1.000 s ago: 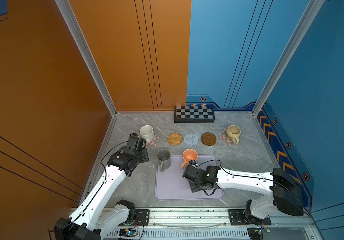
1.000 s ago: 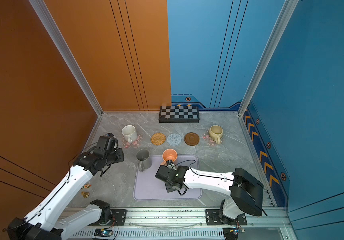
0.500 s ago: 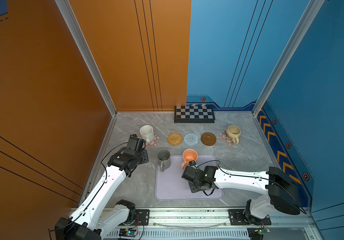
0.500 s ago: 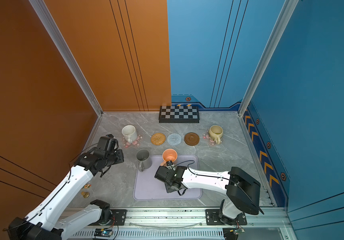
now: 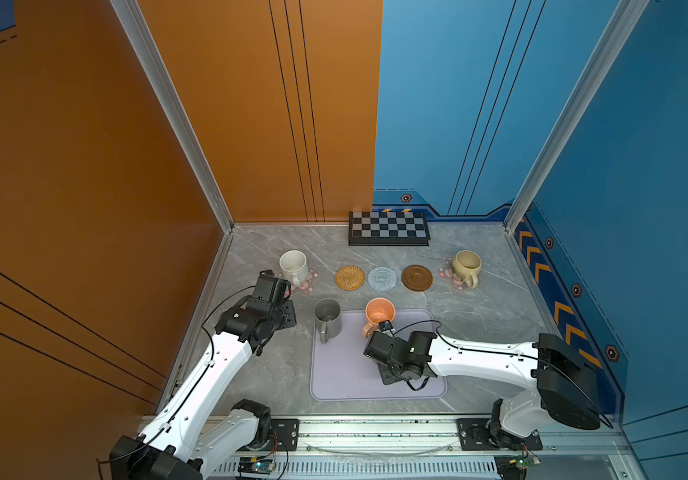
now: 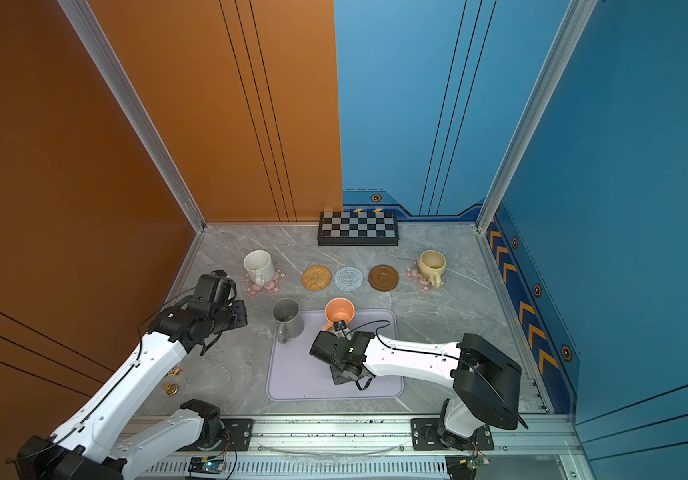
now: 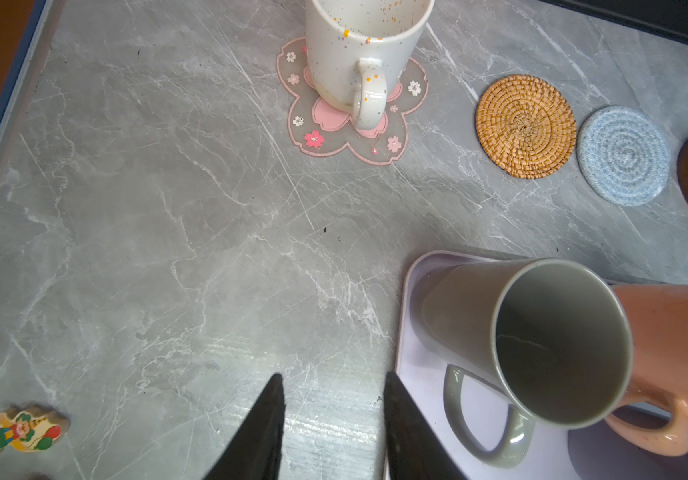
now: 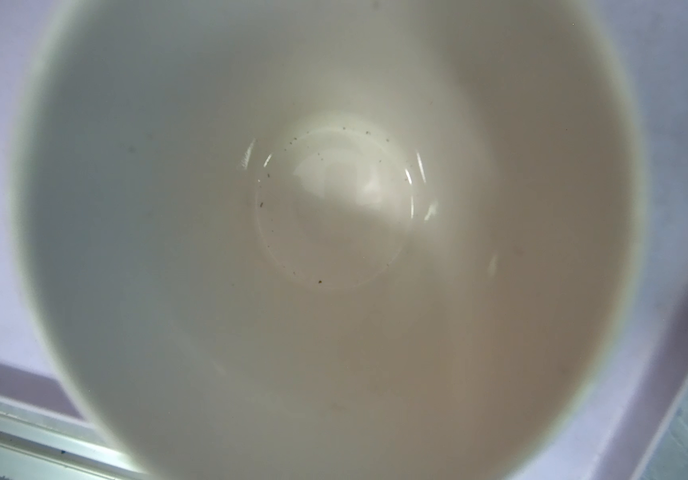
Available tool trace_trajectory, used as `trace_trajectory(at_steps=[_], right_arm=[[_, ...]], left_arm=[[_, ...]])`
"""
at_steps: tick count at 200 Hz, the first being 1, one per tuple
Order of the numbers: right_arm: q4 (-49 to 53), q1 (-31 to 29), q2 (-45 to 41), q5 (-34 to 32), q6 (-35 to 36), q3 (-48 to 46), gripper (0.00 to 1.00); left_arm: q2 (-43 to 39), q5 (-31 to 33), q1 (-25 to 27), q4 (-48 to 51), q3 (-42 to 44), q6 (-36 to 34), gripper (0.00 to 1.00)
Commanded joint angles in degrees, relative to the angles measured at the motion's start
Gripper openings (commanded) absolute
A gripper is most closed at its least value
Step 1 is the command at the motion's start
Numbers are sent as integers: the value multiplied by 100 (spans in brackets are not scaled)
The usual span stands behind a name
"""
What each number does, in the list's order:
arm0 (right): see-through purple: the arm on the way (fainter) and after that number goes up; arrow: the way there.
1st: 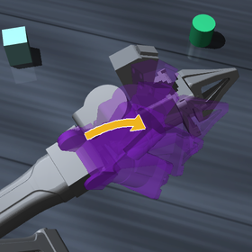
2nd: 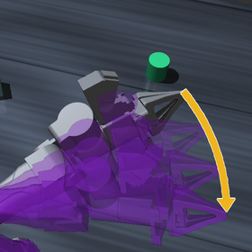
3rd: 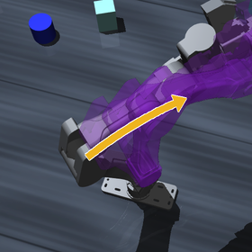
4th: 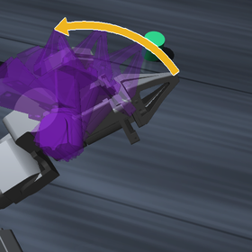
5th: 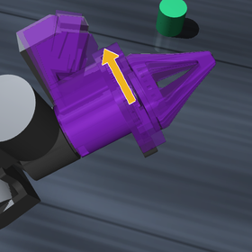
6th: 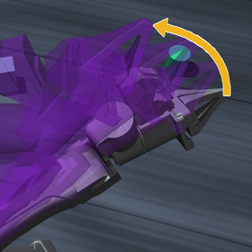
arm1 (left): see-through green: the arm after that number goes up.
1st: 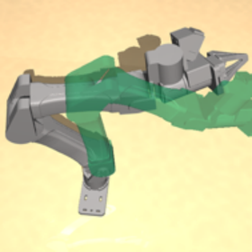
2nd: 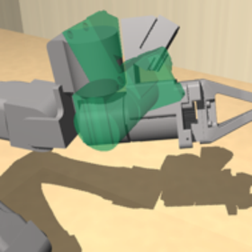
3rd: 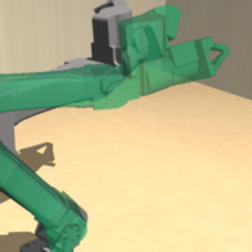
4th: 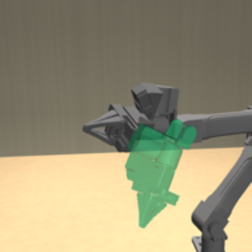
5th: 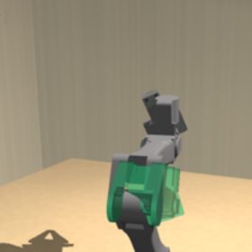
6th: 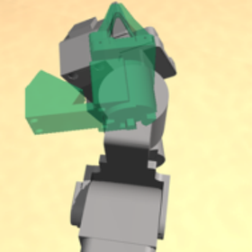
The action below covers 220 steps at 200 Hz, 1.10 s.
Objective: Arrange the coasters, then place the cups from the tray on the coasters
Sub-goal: 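Lower the right gripper onto the white mug's rim and close it, then lift the white mug with the right gripper toward the brown wooden coaster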
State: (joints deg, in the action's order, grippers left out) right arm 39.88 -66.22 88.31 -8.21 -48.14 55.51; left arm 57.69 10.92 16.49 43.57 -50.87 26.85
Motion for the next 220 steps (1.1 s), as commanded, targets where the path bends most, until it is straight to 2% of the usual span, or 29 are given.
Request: trace_trajectory(at_steps=[1,63,112,220], right_arm=[[92,-49,-402,-383,-185,-106,0],[273,-192,-1097,-861,-477,-425,0],[616,-97,-1313,-1182,-477,-405,0],[1020,1170,-1977,-1185,450,-245,0]], left_arm=[[-98,-64,-50,109,75,31,40],[-162,-115,-42,116,49,96,40],[-301,-108,-23,117,31,133,40],[-238,-117,-13,143,-221,157,40]])
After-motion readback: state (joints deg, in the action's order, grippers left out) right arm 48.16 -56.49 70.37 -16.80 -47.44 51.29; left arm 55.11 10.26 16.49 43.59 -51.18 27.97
